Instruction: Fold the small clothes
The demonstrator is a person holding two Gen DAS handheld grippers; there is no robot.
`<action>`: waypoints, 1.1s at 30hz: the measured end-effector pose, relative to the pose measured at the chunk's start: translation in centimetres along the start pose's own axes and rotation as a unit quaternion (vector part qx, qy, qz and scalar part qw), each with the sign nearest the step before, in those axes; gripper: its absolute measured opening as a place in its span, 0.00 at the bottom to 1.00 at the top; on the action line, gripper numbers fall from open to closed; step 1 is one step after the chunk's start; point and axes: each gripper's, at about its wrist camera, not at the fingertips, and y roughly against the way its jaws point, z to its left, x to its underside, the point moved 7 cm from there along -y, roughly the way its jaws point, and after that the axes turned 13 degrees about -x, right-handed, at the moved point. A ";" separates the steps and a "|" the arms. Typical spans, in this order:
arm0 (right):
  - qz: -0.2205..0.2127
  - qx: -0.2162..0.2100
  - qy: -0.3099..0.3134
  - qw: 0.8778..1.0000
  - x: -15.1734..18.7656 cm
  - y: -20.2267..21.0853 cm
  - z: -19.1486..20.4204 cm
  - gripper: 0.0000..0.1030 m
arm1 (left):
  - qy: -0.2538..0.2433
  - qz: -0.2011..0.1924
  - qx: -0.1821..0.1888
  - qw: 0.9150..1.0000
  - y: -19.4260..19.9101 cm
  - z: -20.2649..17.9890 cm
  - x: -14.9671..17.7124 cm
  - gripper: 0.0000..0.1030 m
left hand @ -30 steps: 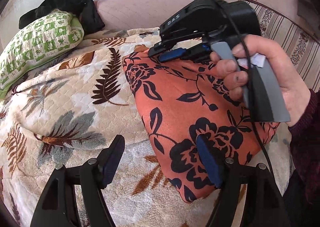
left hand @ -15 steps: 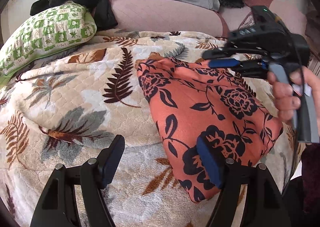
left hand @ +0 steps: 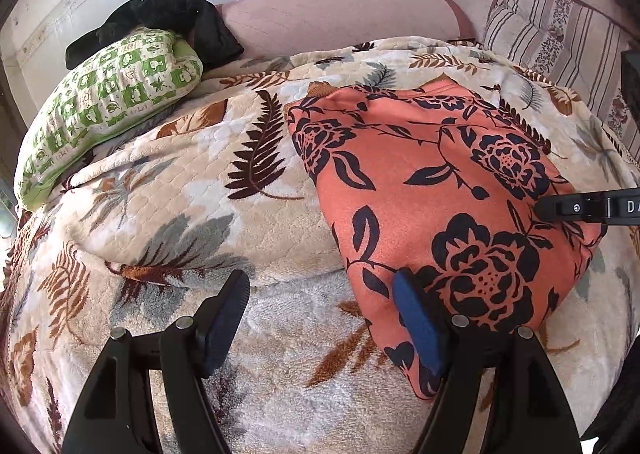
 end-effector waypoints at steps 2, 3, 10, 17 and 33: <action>-0.004 0.005 0.007 1.000 -0.4 0.6 0.4 0.20 | 0.008 -0.001 0.002 1.000 0.1 0.2 -0.2 0.73; -0.012 0.001 0.008 1.000 -0.5 0.9 0.5 0.21 | 0.014 -0.001 0.005 1.000 0.1 0.4 -0.3 0.73; -0.077 -0.015 0.010 0.997 -4.7 2.2 2.0 0.22 | 0.031 0.001 0.008 0.999 -0.1 0.4 -1.3 0.73; -0.041 -0.013 -0.042 0.998 -5.8 -2.3 -1.3 0.23 | 0.029 0.003 0.010 1.000 -0.6 0.0 -1.5 0.74; -0.083 -0.011 -0.028 0.996 -8.6 -2.4 -0.7 0.23 | 0.055 -0.008 0.011 0.998 -1.0 -0.3 -3.7 0.74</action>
